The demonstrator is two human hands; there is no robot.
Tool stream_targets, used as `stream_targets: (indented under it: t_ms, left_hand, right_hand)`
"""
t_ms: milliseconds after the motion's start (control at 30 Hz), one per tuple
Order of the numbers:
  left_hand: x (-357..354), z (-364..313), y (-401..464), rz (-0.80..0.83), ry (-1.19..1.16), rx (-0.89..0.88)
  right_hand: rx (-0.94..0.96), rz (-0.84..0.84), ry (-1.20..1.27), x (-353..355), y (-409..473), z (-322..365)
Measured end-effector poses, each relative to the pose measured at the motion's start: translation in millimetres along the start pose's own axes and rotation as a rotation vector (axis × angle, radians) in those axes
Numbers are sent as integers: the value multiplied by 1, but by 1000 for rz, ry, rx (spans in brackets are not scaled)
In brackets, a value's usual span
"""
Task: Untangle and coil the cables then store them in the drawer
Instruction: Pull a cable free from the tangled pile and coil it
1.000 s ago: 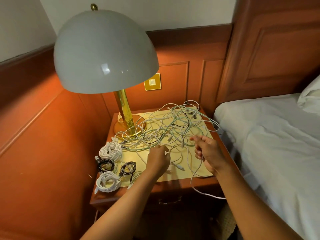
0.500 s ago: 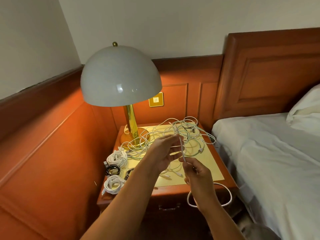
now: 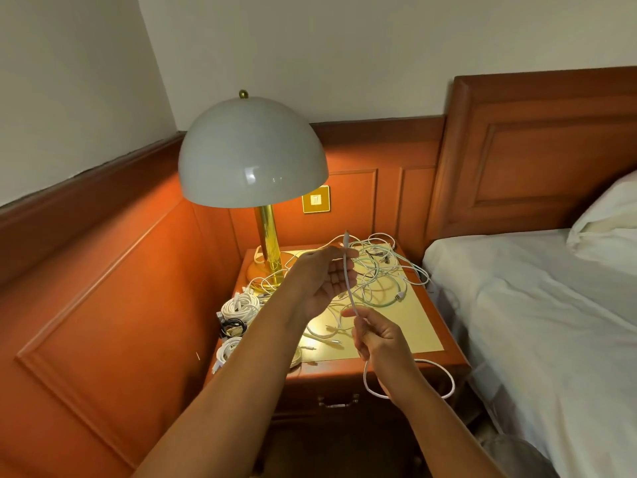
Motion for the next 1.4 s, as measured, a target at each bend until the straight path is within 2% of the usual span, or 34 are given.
stream_targets:
  t_ms: [167, 400, 600, 700, 867, 1033, 1100, 1200, 1267, 1400]
  left_hand:
    - [2, -2, -2, 3, 11, -28]
    - [5, -16, -4, 12, -100, -101]
    - [4, -19, -3, 47, -57, -159]
    - [3, -19, -5, 74, 24, -191]
    - [2, -20, -12, 134, 273, -247]
    - [-5, -7, -7, 166, 537, -188]
    - [-4, 1, 3, 145, 587, -143]
    - [4, 12, 23, 72, 604, -86]
    - [5, 16, 33, 35, 578, -57]
    - [8, 13, 39, -30, 361, -77]
  right_hand:
    - [-23, 51, 15, -8, 1, -5]
    - [-80, -9, -30, 5, 6, -22]
    - [-117, 194, -23, -5, 23, -32]
    - [-116, 163, -173, 6, 37, -22]
    - [-75, 22, -710, 46, 85, 25]
    - [110, 137, -814, 37, 116, 97]
    - [190, 124, -857, 33, 119, 126]
    - [298, 61, -891, 30, 112, 152]
    - [351, 76, -940, 22, 99, 158]
    - [332, 86, -971, 13, 69, 143]
Point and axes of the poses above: each hand's wrist, its own y-axis towards the middle knuckle, its own x-axis out of the back of the hand, z = x × y, the point moved 10 cm from there along y, towards the middle knuckle, and after that the axes turned 3 degrees about y, right-handed, at the moved point
